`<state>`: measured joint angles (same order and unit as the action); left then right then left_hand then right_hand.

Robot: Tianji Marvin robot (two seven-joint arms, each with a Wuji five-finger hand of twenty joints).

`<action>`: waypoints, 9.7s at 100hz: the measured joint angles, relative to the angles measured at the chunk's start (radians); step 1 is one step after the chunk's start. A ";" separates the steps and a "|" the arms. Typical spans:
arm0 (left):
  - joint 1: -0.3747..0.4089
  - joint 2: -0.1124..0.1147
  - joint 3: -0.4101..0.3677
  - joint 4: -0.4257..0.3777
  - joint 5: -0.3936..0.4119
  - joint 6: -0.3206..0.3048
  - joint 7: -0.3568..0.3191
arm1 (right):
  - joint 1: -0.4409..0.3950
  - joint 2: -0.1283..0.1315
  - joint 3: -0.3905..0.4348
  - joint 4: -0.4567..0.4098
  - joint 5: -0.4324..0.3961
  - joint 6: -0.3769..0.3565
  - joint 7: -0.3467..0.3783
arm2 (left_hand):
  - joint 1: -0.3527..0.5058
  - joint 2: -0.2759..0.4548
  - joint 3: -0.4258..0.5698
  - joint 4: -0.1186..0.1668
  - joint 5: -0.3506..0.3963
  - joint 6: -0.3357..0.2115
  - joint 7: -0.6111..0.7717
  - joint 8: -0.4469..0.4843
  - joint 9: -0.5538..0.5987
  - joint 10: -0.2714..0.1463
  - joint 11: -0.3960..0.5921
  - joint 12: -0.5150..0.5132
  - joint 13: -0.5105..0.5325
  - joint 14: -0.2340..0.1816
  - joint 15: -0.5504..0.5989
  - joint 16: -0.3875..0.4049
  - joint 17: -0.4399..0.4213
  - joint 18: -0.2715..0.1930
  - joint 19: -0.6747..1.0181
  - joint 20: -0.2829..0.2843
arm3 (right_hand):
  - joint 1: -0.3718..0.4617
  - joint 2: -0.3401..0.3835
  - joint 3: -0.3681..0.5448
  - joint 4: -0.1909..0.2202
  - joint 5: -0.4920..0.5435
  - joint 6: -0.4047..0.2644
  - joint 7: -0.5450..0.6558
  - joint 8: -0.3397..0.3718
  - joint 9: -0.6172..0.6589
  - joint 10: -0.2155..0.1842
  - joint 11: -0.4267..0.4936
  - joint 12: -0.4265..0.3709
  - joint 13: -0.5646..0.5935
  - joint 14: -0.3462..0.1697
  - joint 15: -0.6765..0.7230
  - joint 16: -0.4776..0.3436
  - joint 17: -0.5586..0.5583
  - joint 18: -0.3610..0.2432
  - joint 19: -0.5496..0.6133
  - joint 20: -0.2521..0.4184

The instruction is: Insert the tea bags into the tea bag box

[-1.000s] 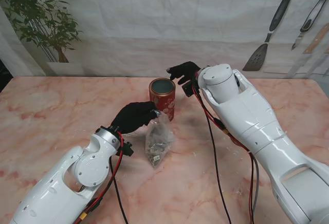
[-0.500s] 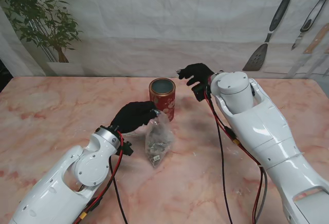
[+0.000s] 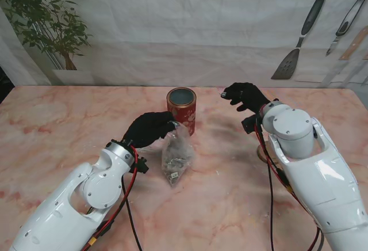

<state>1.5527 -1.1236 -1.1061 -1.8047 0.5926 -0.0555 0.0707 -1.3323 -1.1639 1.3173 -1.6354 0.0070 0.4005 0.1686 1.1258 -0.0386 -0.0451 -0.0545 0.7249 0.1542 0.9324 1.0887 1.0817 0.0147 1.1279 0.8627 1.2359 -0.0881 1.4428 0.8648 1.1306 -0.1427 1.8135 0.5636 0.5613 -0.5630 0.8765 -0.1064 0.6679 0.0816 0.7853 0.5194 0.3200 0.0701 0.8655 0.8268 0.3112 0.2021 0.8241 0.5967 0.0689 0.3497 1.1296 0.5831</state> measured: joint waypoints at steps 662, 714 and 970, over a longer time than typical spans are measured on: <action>0.291 0.055 -0.520 -0.051 0.409 -0.265 0.029 | -0.532 0.019 0.133 0.012 0.072 -0.707 -0.104 | -0.370 -0.061 0.013 0.002 -0.305 0.113 -0.821 -0.579 -0.698 0.283 -0.950 -0.529 -0.939 0.445 -1.201 -0.471 -1.028 0.536 -1.242 -0.231 | -0.024 -0.067 -0.054 0.000 -0.185 -0.050 -0.378 0.001 -0.123 0.023 -0.419 -0.294 -0.122 -0.146 -0.554 -0.263 -0.086 -0.273 -0.523 0.050; 0.249 0.043 -0.376 0.053 0.354 -0.317 0.159 | -0.524 0.025 0.131 0.017 0.040 -0.698 -0.091 | -0.370 -0.061 0.013 0.002 -0.307 0.113 -0.819 -0.585 -0.698 0.282 -0.950 -0.529 -0.939 0.444 -1.201 -0.472 -1.023 0.536 -1.242 -0.238 | -0.024 -0.067 -0.054 0.000 -0.187 -0.050 -0.380 0.001 -0.123 0.022 -0.427 -0.294 -0.132 -0.146 -0.553 -0.263 -0.093 -0.284 -0.525 0.050; 0.267 0.027 -0.297 0.111 0.283 -0.340 0.175 | -0.272 0.113 0.153 0.064 -0.708 -0.359 0.105 | -0.370 -0.061 0.013 0.002 -0.303 0.117 -0.817 -0.585 -0.697 0.282 -0.950 -0.529 -0.934 0.442 -1.200 -0.472 -1.021 0.530 -1.242 -0.240 | -0.075 -0.095 -0.244 0.016 -0.474 -0.222 -0.539 -0.062 -0.162 0.026 -0.789 -0.360 -0.183 -0.171 -0.702 -0.325 -0.118 -0.281 -0.791 -0.009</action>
<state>1.8196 -1.0970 -1.4034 -1.6939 0.8752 -0.3958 0.2459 -1.6045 -1.0509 1.4702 -1.5715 -0.7012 0.0418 0.2736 0.7559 -0.0994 -0.0317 -0.0521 0.4224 0.2716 0.1158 0.5037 0.3846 0.2968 0.1778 0.3337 0.3023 0.3536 0.2423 0.3931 0.1091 0.3878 0.5713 0.3236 0.4868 -0.6579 0.6329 -0.0901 0.1938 -0.1406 0.2463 0.4574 0.1583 0.0964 0.0767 0.4673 0.1286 0.0314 0.1222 0.2715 -0.0496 0.0688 0.3386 0.5737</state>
